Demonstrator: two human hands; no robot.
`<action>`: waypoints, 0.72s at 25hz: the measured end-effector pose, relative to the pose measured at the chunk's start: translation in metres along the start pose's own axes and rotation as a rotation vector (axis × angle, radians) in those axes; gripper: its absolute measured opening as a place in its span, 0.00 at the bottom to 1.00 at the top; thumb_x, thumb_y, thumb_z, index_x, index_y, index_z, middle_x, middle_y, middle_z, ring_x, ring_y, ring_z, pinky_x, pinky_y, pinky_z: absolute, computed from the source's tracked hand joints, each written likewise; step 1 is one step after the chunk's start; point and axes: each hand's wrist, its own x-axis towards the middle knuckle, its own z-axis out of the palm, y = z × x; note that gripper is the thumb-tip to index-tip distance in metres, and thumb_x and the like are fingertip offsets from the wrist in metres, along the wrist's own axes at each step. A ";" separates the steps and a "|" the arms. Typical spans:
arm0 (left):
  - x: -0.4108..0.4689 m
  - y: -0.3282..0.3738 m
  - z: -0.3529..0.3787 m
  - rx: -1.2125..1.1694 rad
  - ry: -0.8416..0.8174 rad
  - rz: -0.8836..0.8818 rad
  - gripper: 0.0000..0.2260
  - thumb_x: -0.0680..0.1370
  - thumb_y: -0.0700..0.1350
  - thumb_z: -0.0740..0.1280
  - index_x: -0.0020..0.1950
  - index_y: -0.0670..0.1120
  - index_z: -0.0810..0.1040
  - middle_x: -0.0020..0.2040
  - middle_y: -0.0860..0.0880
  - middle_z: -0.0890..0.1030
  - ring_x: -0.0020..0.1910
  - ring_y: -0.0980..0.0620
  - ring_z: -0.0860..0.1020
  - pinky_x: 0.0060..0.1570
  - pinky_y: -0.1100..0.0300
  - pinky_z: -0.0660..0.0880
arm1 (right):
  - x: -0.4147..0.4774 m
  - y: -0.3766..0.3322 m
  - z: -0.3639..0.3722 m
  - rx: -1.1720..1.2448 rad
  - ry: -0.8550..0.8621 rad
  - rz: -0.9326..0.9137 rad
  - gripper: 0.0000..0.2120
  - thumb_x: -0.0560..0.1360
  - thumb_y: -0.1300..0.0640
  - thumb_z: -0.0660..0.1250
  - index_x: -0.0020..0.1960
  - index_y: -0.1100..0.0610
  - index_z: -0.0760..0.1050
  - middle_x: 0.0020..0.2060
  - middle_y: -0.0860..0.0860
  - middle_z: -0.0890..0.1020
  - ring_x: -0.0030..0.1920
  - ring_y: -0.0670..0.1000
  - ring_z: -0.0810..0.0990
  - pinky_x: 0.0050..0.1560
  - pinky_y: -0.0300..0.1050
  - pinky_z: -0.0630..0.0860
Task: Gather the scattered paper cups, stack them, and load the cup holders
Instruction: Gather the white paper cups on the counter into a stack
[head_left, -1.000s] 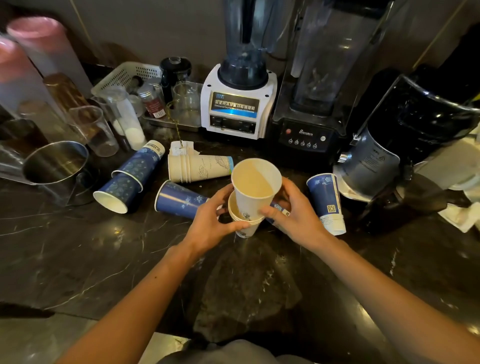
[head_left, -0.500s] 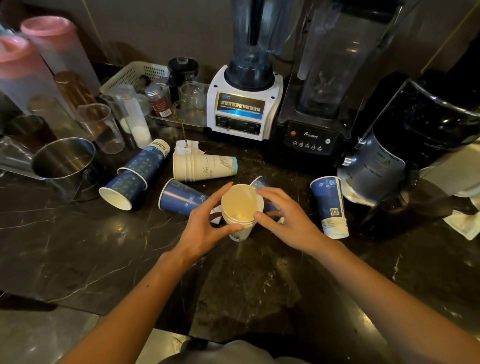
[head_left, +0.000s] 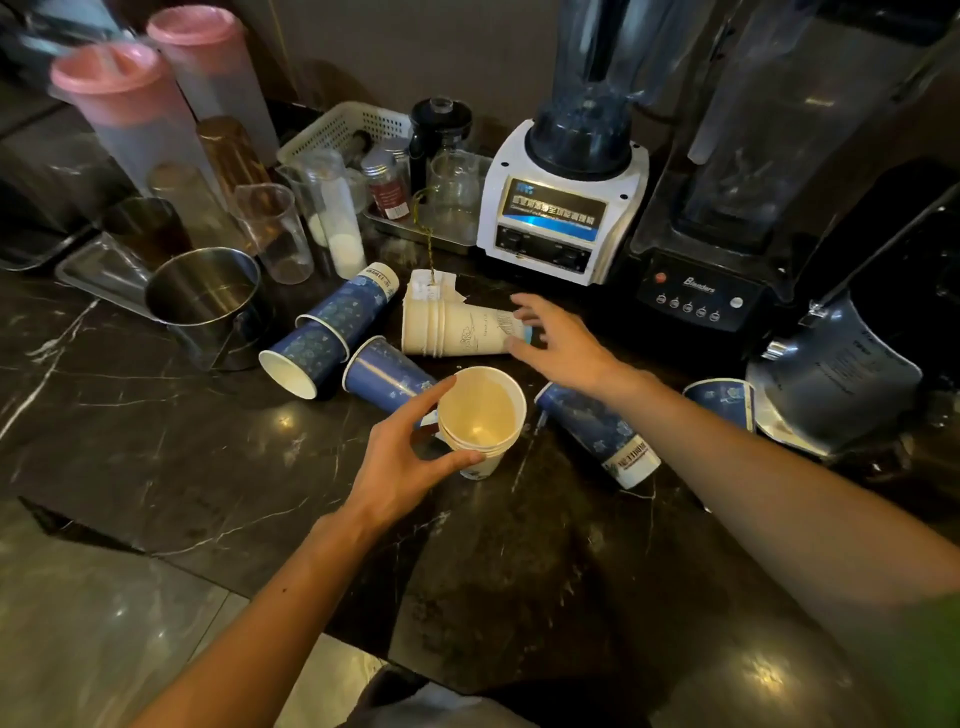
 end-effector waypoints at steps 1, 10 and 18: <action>-0.001 0.002 -0.001 0.011 0.004 0.007 0.36 0.67 0.51 0.77 0.72 0.58 0.66 0.65 0.69 0.69 0.65 0.72 0.68 0.57 0.79 0.66 | 0.012 0.000 0.001 -0.077 -0.006 -0.005 0.31 0.76 0.52 0.69 0.75 0.53 0.61 0.69 0.55 0.72 0.69 0.53 0.71 0.69 0.51 0.69; 0.004 -0.001 -0.007 -0.009 0.044 -0.017 0.36 0.66 0.53 0.77 0.71 0.61 0.65 0.70 0.62 0.71 0.69 0.61 0.69 0.66 0.58 0.70 | 0.108 -0.017 0.041 -0.450 -0.285 -0.108 0.43 0.70 0.43 0.73 0.77 0.50 0.55 0.74 0.54 0.63 0.72 0.57 0.65 0.67 0.59 0.68; 0.006 -0.004 -0.005 0.016 0.026 0.001 0.36 0.68 0.53 0.77 0.73 0.53 0.66 0.71 0.58 0.71 0.70 0.59 0.69 0.66 0.54 0.71 | 0.123 -0.022 0.058 -0.716 -0.323 -0.261 0.42 0.72 0.41 0.70 0.77 0.35 0.46 0.72 0.57 0.63 0.69 0.62 0.67 0.59 0.59 0.71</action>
